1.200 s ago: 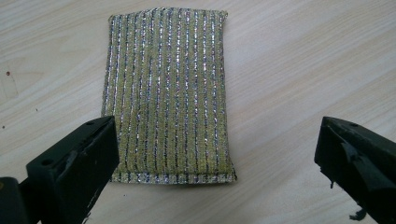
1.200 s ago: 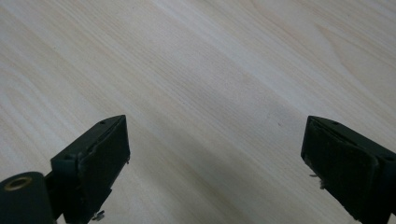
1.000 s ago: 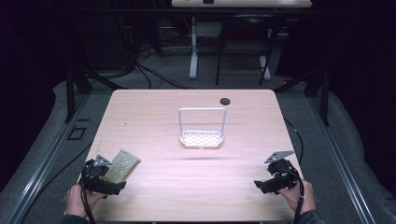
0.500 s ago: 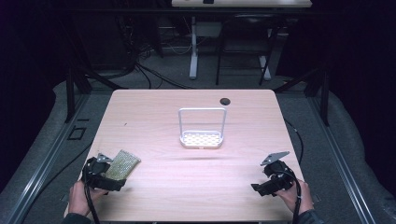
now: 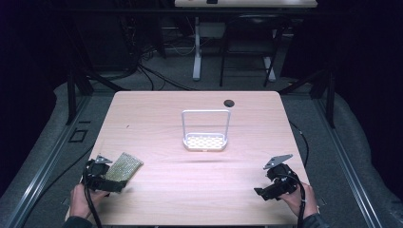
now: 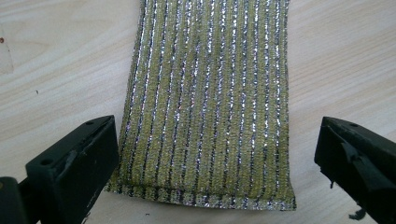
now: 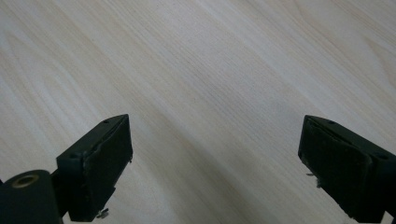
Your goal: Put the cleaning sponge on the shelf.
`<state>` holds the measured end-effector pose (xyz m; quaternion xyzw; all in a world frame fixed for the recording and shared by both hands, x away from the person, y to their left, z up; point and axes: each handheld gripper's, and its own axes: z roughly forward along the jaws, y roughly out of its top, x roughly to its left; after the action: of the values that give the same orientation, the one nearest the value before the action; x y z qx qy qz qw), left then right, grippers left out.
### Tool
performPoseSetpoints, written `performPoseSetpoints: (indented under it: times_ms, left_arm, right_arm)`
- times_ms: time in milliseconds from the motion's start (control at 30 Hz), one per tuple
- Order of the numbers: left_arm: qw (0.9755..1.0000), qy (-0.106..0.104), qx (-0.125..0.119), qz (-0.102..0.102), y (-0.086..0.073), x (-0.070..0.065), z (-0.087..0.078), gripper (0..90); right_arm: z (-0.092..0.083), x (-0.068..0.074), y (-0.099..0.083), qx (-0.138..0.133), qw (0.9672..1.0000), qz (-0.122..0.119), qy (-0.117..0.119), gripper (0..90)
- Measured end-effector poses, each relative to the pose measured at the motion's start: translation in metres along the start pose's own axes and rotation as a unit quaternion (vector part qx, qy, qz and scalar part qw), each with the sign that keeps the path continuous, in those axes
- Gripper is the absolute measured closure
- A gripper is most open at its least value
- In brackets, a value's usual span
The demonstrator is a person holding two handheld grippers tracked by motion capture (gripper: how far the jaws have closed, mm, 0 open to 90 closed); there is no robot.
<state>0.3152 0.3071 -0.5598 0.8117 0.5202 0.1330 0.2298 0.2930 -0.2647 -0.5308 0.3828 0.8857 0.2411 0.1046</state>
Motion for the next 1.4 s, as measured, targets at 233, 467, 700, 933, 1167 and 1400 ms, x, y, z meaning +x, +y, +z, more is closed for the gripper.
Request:
performPoseSetpoints:
  times_ms: [233,467,700,933,1167,1400]
  left_arm:
    - [0.9998,0.004,0.022,-0.002,-0.003,0.002,0.007,1.4]
    - [0.9997,0.008,0.021,-0.005,-0.004,0.0,0.008,6.7]
    - [0.9997,0.011,0.02,0.001,-0.003,-0.001,0.007,9.6]
    - [0.9997,0.012,0.02,0.009,-0.003,-0.005,0.005,16.2]
    - [0.9999,0.012,0.005,0.008,-0.003,-0.005,0.001,26.1]
    - [0.9997,0.014,-0.014,0.013,0.0,-0.008,-0.007,33.1]
  right_arm:
    - [0.0,0.0,0.0,-0.001,1.0,0.005,-0.001,9.3]
    - [0.001,-0.001,-0.001,0.003,1.0,0.0,-0.005,9.4]
    - [0.002,0.001,0.0,0.001,1.0,-0.001,-0.006,10.8]
    - [0.003,0.003,0.0,0.012,0.9998,-0.008,-0.012,13.3]
    - [0.003,0.001,0.0,0.011,0.9998,-0.006,-0.018,13.9]
    - [0.004,0.002,0.0,0.018,0.9996,-0.01,-0.021,14.3]
